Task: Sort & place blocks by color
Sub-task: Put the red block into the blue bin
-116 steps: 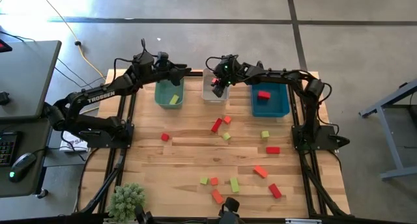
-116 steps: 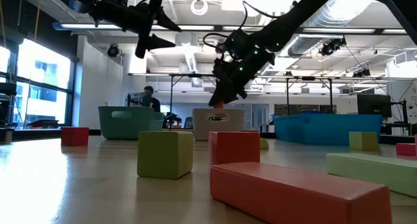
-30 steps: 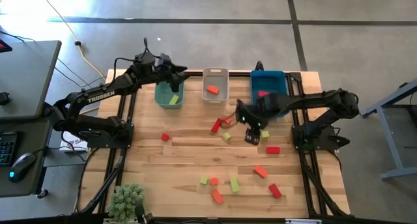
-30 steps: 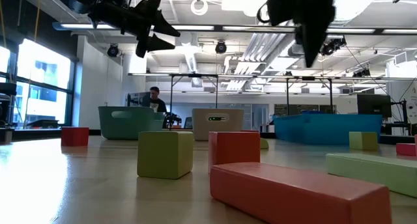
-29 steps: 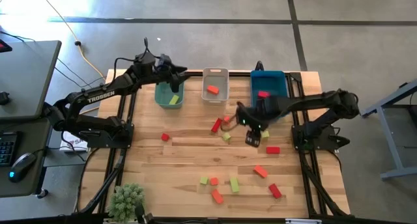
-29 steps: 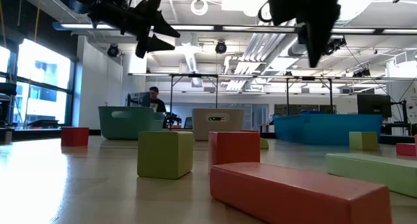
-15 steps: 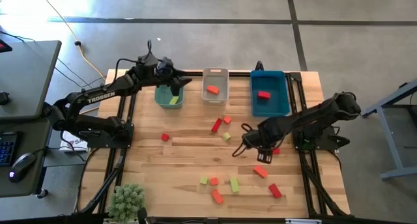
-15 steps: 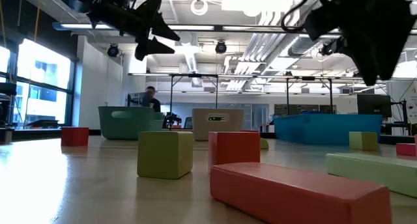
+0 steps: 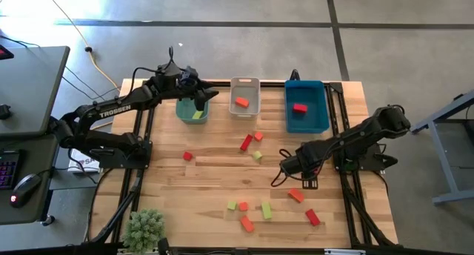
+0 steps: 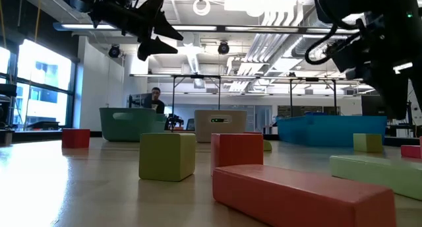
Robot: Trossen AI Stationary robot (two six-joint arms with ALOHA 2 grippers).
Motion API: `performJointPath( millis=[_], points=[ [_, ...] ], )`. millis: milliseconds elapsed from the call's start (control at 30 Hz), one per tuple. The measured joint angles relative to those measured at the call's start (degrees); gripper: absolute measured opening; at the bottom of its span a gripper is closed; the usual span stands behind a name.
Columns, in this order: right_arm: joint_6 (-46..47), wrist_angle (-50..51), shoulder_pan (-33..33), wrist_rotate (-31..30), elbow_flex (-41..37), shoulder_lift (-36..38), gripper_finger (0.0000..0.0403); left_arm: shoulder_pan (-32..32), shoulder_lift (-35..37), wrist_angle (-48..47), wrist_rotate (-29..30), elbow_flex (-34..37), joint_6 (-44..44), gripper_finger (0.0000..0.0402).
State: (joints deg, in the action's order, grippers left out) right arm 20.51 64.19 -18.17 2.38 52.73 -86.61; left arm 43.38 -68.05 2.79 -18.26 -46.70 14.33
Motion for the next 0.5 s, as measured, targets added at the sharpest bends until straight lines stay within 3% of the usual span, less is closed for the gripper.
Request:
performJointPath(
  millis=[500],
  points=[
    [2.0,-11.1,0.1,1.8,-8.8,0.0,0.0201,0.0,0.0,0.0,0.0,0.0,0.0,0.0239]
  ],
)
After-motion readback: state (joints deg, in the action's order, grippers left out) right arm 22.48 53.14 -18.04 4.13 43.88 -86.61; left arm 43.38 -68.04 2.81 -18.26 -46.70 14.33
